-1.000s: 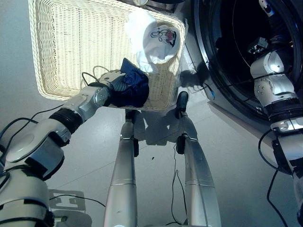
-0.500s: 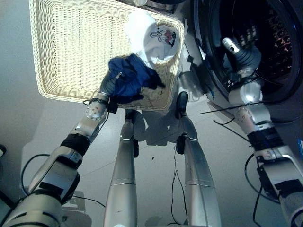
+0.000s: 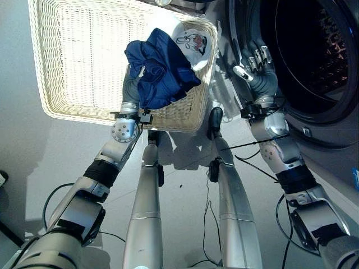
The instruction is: Put the clothes into the washing machine.
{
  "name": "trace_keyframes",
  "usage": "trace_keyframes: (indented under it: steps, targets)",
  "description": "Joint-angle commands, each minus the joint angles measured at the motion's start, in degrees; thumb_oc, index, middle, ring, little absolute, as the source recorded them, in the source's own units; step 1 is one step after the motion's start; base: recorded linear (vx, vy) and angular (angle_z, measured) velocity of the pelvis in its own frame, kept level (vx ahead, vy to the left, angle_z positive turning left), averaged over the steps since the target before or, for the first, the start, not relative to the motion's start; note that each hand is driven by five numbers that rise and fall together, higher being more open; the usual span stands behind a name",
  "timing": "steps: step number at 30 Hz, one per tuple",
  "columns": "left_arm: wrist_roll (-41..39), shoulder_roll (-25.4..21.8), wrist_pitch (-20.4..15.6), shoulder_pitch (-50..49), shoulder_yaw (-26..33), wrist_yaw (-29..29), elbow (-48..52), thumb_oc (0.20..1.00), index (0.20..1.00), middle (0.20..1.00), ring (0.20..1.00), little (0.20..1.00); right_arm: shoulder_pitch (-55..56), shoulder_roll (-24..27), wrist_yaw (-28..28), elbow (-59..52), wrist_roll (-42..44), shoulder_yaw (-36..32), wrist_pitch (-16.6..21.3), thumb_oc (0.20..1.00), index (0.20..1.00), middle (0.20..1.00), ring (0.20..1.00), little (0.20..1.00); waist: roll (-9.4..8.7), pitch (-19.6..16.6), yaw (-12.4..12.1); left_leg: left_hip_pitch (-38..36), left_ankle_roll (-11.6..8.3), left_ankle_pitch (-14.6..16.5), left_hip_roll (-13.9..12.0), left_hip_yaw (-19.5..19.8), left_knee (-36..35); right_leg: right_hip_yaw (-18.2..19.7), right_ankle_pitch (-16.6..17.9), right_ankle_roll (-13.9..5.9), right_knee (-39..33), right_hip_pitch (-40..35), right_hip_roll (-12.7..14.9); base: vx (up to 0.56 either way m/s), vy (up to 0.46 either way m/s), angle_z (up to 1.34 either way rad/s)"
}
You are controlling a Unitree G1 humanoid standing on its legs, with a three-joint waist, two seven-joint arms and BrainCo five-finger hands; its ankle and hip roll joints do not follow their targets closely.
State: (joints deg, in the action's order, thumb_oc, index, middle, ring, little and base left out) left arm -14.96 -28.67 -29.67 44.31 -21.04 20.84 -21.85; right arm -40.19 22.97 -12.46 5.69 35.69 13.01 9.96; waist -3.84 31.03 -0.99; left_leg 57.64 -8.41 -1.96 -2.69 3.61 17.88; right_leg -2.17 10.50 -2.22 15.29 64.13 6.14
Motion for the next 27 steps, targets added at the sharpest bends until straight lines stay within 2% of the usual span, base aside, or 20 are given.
trace_keyframes:
  steps: [1,8,19,27]
  targets:
    - [4.73,2.1,-3.92,-0.37,2.9,0.98,6.71,0.2,0.2,0.2,0.2,0.2,2.05,0.88,2.78,-8.19,-0.79,1.76,1.32,1.0,1.0,1.0,1.0,1.0,4.62,-1.24,0.56,-1.33,5.93,-4.24,6.62,-1.33,-4.68,-7.18,-4.86,-4.36,5.15,-3.12,-4.4,0.0,0.0,0.0]
    - [7.25,2.47,-1.8,0.52,1.77,0.91,9.32,0.2,0.2,0.2,0.2,0.2,0.0,0.03,7.56,-10.34,-0.66,5.2,-2.14,1.0,1.0,1.0,1.0,1.0,4.88,-1.24,0.13,-0.94,5.95,-4.68,6.92,-1.24,-4.41,-7.54,-4.65,-4.2,5.27,-2.81,-4.32,0.0,0.0,0.0]
    - [15.53,1.82,-0.42,1.77,0.74,7.33,10.43,0.2,0.2,0.2,0.2,0.2,-3.06,-0.57,14.56,-11.53,1.57,11.43,-9.06,1.0,1.0,1.0,1.0,1.0,5.09,-1.24,-0.91,-0.74,5.69,-5.15,7.21,-0.97,-3.98,-8.22,-4.45,-4.02,5.38,-2.75,-4.01,0.0,0.0,0.0]
    - [17.17,1.34,-0.34,2.59,0.26,9.72,10.55,0.2,0.2,0.2,0.2,0.2,-4.85,-0.5,17.23,-11.3,2.02,14.86,-12.31,1.0,1.0,1.0,1.0,1.0,5.08,-1.24,-1.55,-0.16,5.54,-5.36,7.42,-0.61,-3.47,-8.67,-4.4,-3.92,5.81,-2.26,-3.89,0.01,-0.022,0.05]
